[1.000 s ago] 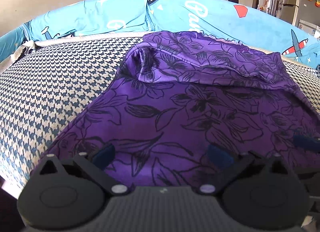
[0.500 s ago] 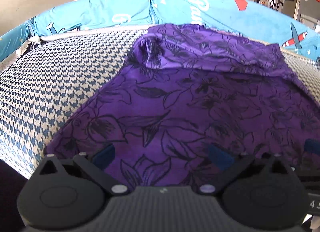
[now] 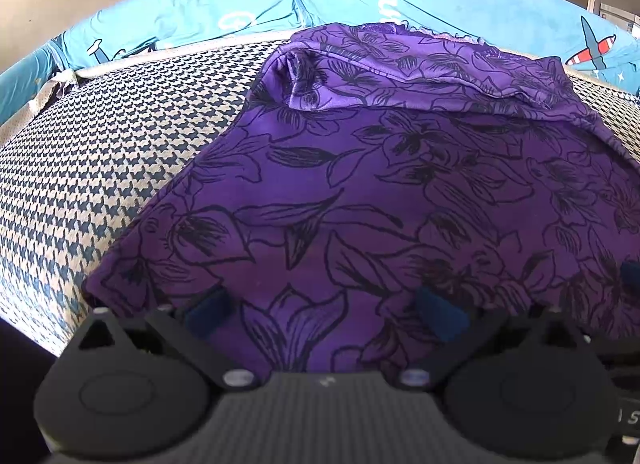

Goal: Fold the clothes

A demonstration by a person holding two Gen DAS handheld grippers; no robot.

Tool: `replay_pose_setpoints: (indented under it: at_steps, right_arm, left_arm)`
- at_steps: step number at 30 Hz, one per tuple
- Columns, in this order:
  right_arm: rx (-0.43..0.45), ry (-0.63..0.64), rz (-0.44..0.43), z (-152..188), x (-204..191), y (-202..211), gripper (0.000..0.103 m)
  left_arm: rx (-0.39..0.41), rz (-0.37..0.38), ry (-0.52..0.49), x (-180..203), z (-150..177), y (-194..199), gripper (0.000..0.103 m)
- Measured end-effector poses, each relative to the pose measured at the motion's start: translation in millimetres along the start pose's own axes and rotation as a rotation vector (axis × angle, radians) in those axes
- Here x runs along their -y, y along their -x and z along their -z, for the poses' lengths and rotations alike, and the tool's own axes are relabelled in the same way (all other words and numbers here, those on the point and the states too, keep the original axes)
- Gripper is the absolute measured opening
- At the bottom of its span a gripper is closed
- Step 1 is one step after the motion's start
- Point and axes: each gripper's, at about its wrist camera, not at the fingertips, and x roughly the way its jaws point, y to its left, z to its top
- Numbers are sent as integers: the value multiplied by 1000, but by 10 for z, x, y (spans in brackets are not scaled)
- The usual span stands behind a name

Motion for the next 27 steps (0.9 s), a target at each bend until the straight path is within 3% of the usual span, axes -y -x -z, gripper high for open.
replay_pose_setpoints:
  at_steps: [15, 22, 27]
  right_arm:
    - [-51, 40, -13, 230, 60, 218, 103]
    - [-75, -12, -45, 304, 177, 327, 103]
    - [-12, -70, -27, 290, 254, 425, 103]
  left_arm:
    - [-21, 7, -2, -22, 67, 43, 103]
    - [-29, 4, 1, -24, 102, 75, 103]
    - [-10, 33, 24, -40, 90, 129, 103]
